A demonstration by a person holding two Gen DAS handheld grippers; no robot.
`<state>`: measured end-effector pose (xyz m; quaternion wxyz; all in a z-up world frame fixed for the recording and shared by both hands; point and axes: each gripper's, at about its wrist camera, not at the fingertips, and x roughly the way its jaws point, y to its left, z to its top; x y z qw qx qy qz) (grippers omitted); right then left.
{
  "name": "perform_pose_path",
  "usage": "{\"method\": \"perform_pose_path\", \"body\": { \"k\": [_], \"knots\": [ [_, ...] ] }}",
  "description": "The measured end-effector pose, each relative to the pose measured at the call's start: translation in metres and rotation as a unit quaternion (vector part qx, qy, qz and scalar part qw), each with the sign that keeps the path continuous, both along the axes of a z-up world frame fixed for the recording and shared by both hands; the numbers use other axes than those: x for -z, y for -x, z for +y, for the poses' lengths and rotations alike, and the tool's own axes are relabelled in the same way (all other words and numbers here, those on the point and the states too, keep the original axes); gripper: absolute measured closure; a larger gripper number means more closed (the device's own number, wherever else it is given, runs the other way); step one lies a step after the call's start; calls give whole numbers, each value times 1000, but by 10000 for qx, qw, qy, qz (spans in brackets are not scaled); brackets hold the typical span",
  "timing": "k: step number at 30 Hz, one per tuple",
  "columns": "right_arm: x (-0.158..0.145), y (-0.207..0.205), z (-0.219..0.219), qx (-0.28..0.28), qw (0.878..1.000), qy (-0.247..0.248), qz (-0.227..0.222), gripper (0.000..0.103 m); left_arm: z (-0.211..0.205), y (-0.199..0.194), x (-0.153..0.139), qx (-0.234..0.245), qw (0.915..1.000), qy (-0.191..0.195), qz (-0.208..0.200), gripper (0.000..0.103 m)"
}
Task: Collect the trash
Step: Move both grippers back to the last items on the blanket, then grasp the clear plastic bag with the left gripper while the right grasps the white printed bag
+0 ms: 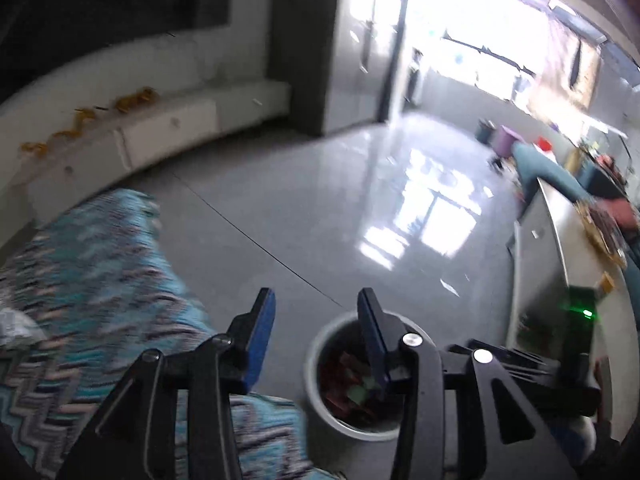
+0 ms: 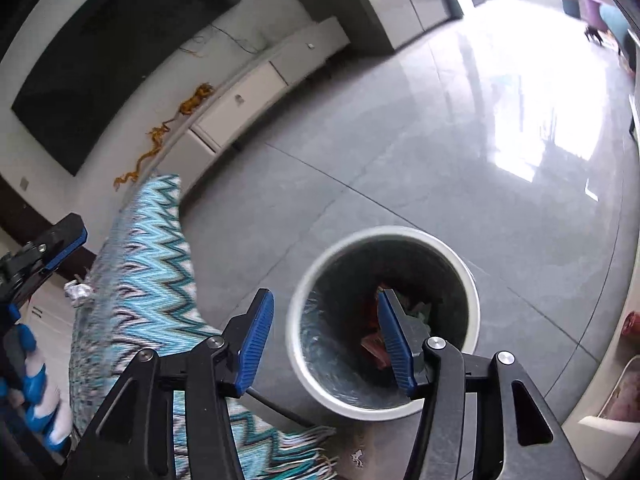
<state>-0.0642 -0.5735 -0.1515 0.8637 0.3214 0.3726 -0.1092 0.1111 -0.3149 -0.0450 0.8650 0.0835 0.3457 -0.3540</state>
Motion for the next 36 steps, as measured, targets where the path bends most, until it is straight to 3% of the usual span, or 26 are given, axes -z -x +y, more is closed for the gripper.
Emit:
{"method": "perform_pose_path", "body": {
  "k": [6, 13, 17, 19, 23, 26, 28, 36],
  "knots": [
    [-49, 3, 34, -288, 9985, 247, -391, 43, 79, -10, -43, -583, 9978, 62, -320, 62],
    [-115, -11, 97, -1003, 9890, 709, -823, 39, 193, -26, -90, -1584, 9842, 12, -796, 62],
    [-153, -38, 150, -1649, 9762, 1003, -990, 37, 253, -44, -115, -2161, 9712, -194, -982, 62],
    [-172, -56, 179, -2002, 9667, 1167, -1087, 35, 284, -58, -132, -2460, 9615, -364, -1167, 62],
    [-201, -93, 232, -2644, 9467, 1269, -1335, 32, 332, -86, -151, -2848, 9501, -435, -1198, 62],
    [-209, -129, 273, -3130, 9313, 1219, -1413, 23, 351, -108, -145, -2929, 9495, -417, -1045, 62],
    [-202, -156, 302, -3481, 9196, 1216, -1355, 21, 357, -129, -129, -2870, 9543, -368, -742, 62],
    [-111, -261, 384, -4205, 8894, 1663, -677, 21, 351, -199, -34, -2674, 9630, -249, 235, 62]
  ]
}}
